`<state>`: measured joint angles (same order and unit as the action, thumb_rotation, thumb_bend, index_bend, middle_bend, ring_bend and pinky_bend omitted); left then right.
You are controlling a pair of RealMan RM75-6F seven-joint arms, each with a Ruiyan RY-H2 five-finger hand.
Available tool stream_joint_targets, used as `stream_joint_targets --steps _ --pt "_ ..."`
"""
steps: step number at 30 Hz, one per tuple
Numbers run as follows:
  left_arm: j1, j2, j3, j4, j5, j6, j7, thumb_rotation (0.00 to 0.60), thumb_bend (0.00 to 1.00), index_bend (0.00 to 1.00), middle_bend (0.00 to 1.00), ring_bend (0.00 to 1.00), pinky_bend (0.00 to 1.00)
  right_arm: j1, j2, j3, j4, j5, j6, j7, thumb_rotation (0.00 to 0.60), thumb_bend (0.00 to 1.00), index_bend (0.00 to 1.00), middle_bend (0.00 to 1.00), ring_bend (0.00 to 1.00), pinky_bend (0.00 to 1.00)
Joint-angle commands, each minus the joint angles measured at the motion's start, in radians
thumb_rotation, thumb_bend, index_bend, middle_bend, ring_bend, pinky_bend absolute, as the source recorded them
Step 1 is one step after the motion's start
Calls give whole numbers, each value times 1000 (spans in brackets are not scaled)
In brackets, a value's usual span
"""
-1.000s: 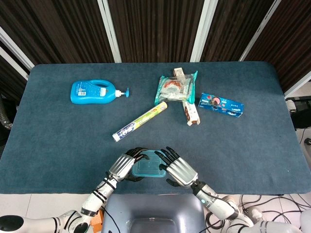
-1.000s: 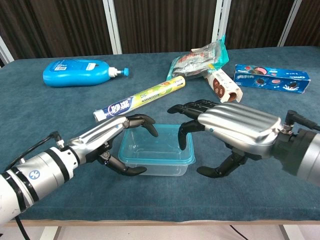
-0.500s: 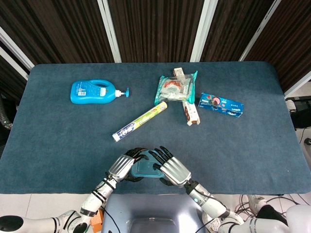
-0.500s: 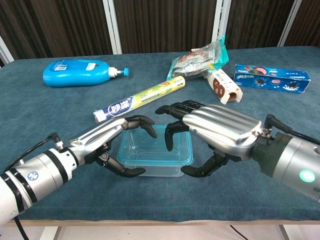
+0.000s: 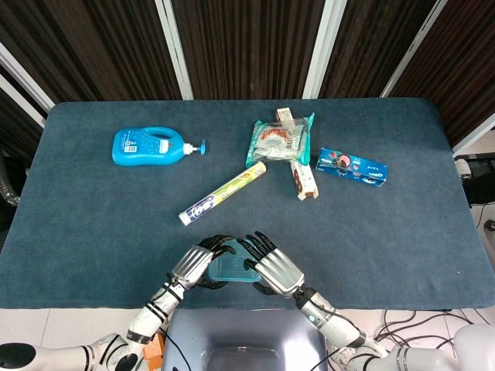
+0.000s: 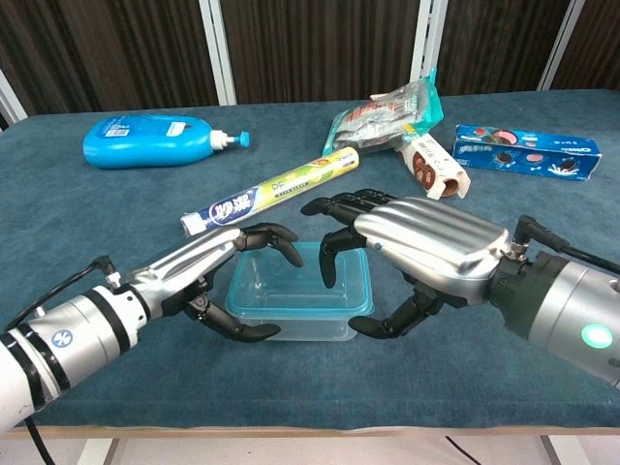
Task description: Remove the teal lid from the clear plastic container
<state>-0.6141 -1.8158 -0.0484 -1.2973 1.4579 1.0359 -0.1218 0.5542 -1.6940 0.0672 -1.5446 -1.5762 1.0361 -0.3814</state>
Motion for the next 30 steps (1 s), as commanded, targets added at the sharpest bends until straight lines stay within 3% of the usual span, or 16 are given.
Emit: stream_joint_targets --steps 1,30 --pt "0 2 1 -1 1 -1 2 600 265 559 510 530 594 3 -2 -1 -2 7 0 -6 600 252 457 42 0 0" --pt "-1 8 3 5 5 -10 3 600 271 568 542 544 611 38 5 15 -20 55 16 -41 600 252 459 42 0 0"
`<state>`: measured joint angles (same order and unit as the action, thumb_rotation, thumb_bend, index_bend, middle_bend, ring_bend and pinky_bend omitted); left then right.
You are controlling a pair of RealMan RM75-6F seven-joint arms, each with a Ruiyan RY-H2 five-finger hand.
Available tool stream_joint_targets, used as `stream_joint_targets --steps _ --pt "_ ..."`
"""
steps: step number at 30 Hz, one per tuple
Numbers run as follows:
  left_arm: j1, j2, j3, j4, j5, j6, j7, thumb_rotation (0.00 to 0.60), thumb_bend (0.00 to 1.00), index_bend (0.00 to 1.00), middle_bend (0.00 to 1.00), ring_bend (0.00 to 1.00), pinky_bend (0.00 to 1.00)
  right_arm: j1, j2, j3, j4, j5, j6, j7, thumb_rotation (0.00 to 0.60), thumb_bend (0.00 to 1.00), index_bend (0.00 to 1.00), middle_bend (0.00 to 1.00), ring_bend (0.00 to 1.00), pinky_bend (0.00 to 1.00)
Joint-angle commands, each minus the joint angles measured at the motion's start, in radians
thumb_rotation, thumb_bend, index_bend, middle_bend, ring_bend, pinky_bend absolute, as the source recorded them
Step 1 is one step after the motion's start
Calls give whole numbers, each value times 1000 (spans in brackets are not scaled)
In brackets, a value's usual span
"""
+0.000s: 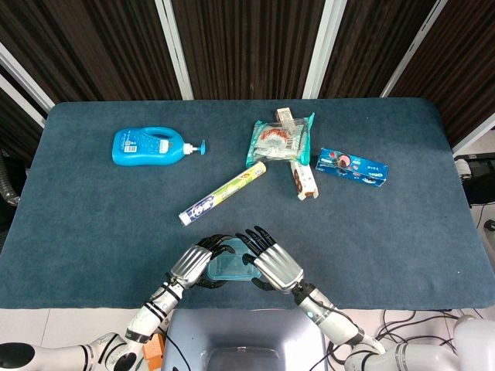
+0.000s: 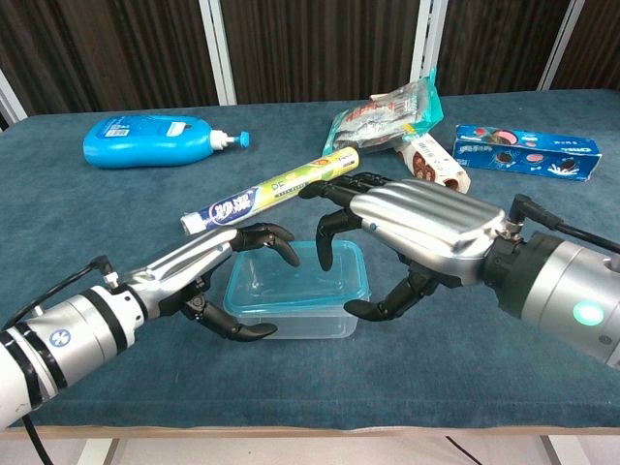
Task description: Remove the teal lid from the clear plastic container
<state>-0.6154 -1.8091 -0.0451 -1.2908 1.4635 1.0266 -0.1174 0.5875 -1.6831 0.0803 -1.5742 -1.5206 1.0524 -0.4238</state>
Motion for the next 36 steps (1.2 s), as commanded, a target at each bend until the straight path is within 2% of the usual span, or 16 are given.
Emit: stream_joint_targets --steps 1,17,26,32,36 --pt "0 2 1 -2 -1 -1 -1 600 271 568 542 545 611 7 -9 3 15 1 -1 5 600 252 464 42 0 0" --pt "-1 12 2 -1 -2 -10 -4 600 272 573 546 566 632 40 -25 25 43 -14 18 1 600 252 498 60 0 0" --pt "-4 19 2 0 -3 -19 -9 600 272 575 549 573 635 68 -86 20 156 -56 38 38 600 252 518 77 0 0" --pt "-4 22 1 -2 -1 -16 -14 600 272 574 548 572 635 75 -106 8 188 -80 53 68 600 295 585 111 0 0" --pt "-3 27 -1 -11 0 -14 -39 600 273 528 516 551 615 76 -101 -9 192 -96 58 78 600 413 678 158 13 2"
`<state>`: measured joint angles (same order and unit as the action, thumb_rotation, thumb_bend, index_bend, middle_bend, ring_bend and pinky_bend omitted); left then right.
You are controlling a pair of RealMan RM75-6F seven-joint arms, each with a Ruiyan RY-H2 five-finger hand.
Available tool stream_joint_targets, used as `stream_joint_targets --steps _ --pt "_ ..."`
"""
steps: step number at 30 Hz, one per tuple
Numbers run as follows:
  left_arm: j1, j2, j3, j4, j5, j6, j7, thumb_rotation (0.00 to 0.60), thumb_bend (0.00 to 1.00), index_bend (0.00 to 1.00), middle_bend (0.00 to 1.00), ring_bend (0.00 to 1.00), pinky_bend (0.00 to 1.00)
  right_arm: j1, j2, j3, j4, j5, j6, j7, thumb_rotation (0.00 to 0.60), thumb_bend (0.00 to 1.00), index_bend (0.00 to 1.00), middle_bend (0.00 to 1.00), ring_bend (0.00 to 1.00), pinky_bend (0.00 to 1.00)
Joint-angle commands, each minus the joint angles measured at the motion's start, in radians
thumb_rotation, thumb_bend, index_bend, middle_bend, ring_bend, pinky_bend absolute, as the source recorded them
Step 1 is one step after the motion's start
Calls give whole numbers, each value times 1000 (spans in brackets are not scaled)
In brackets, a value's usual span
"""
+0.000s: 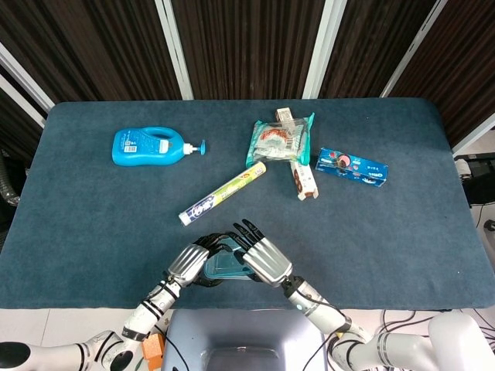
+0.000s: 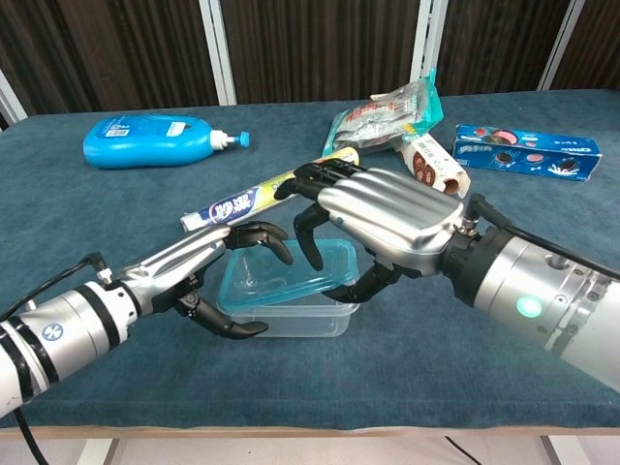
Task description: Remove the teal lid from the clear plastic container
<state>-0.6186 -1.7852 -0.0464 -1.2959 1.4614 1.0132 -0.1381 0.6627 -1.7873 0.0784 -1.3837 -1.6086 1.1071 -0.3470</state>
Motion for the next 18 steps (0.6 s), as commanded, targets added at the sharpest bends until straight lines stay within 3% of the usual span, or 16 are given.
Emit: stream_joint_targets --steps 1,2,6,7,10,18 --pt "0 7 2 -12 3 -4 -32 600 273 486 484 514 582 1 4 -10 3 -12 5 1 600 441 703 172 21 2" --pt "-2 11 4 -18 5 -10 -47 600 273 445 451 472 549 0 6 -12 3 -13 6 0 600 459 716 181 26 2" --pt "-4 18 7 -27 21 -9 -123 600 272 71 158 110 242 -1 10 -19 4 -17 9 3 600 538 734 194 35 2" --pt "-2 15 5 -29 22 -3 -151 600 272 32 114 65 192 -1 10 -20 4 -19 12 4 600 552 735 194 35 2" --pt "3 12 -5 -26 32 22 -209 600 267 0 1 0 61 -3 13 -22 3 -26 21 6 600 571 734 194 35 2" --pt "9 15 -6 -17 66 71 -313 600 257 0 0 0 0 -4 14 -33 3 -42 34 11 600 590 727 194 35 3"
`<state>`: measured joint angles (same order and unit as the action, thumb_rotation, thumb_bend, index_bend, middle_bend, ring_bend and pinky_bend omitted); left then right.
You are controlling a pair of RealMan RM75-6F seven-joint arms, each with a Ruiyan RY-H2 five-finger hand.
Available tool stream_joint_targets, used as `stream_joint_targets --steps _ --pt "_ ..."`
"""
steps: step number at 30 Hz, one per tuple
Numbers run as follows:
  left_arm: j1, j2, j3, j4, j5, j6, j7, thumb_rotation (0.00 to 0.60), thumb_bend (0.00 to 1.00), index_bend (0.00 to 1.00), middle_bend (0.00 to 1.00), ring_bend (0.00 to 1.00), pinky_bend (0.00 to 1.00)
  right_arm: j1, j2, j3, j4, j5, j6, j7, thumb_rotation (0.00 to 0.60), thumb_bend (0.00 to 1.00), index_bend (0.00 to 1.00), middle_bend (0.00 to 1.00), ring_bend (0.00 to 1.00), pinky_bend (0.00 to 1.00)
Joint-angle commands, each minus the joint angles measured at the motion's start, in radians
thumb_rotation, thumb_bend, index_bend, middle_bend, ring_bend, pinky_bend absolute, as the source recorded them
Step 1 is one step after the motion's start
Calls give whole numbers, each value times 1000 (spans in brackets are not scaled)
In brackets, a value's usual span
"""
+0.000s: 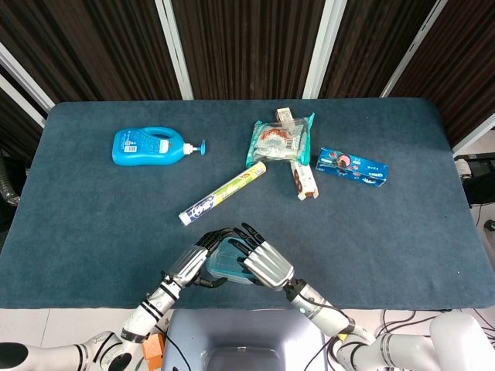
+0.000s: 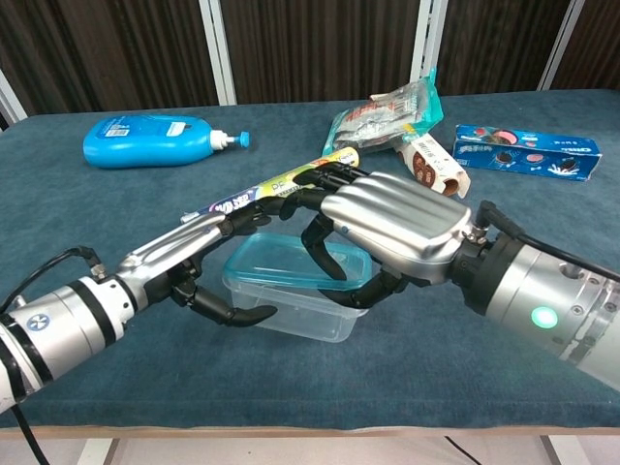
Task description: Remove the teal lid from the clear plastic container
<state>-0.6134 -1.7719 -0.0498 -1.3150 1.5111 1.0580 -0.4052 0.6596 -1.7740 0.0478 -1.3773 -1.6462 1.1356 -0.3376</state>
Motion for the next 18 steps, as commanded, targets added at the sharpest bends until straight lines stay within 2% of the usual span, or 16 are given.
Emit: stream_joint_targets --steps 1,10,18 --pt "5 2 -5 4 19 33 -61 600 253 0 0 0 0 -2 3 -4 -6 -9 10 3 600 591 725 194 35 3" --pt "11 32 -28 10 20 75 -109 600 242 0 0 0 0 -12 57 -4 -68 -41 55 6 600 591 718 194 35 3" --pt "19 61 -34 15 -10 64 -115 600 247 0 0 0 0 6 92 18 -111 -48 37 -54 600 593 722 193 35 8"
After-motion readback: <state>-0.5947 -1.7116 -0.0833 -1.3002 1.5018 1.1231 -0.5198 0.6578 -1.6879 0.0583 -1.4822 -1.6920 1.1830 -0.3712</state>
